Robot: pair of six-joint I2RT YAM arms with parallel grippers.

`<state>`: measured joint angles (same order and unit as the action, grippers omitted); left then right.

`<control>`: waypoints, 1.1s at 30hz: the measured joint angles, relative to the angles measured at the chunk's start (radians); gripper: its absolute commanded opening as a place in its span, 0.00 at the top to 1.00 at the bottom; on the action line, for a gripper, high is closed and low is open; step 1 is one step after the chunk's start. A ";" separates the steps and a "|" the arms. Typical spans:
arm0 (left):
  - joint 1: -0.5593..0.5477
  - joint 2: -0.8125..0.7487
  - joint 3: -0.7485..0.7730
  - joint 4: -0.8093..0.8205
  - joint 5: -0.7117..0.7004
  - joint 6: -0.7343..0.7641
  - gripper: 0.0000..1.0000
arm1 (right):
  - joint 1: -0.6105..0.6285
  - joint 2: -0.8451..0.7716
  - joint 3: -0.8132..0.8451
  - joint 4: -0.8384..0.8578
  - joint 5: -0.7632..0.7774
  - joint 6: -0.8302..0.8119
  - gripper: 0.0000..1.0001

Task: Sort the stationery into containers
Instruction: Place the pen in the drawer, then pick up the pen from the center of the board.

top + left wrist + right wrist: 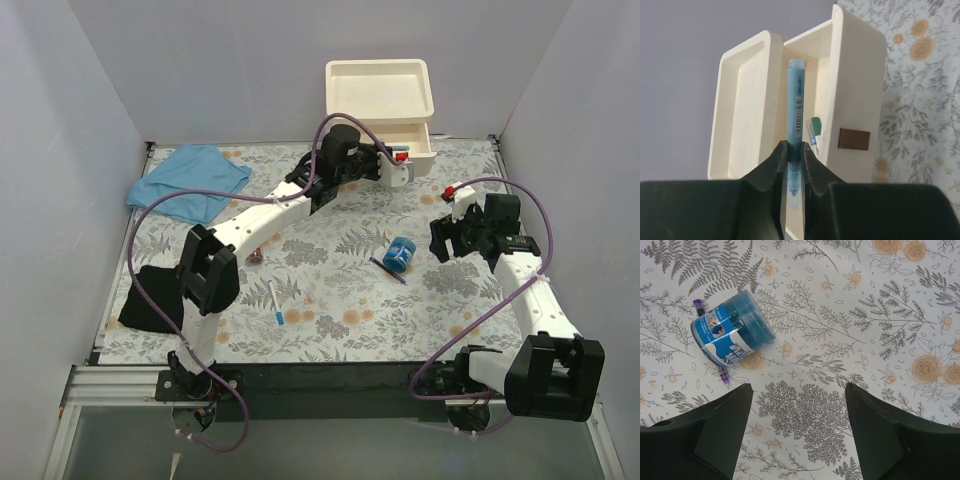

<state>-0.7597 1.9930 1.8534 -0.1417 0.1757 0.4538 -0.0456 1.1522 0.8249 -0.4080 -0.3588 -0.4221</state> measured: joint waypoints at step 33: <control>0.090 -0.566 -0.258 -0.135 -0.281 -0.764 0.49 | -0.002 -0.077 -0.112 0.031 0.002 0.038 0.13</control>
<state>-0.6697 1.4273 1.5955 -0.2768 -0.1051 -0.3099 -0.0475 1.0752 0.7132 -0.3775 -0.3565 -0.3840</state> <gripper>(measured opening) 0.586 0.865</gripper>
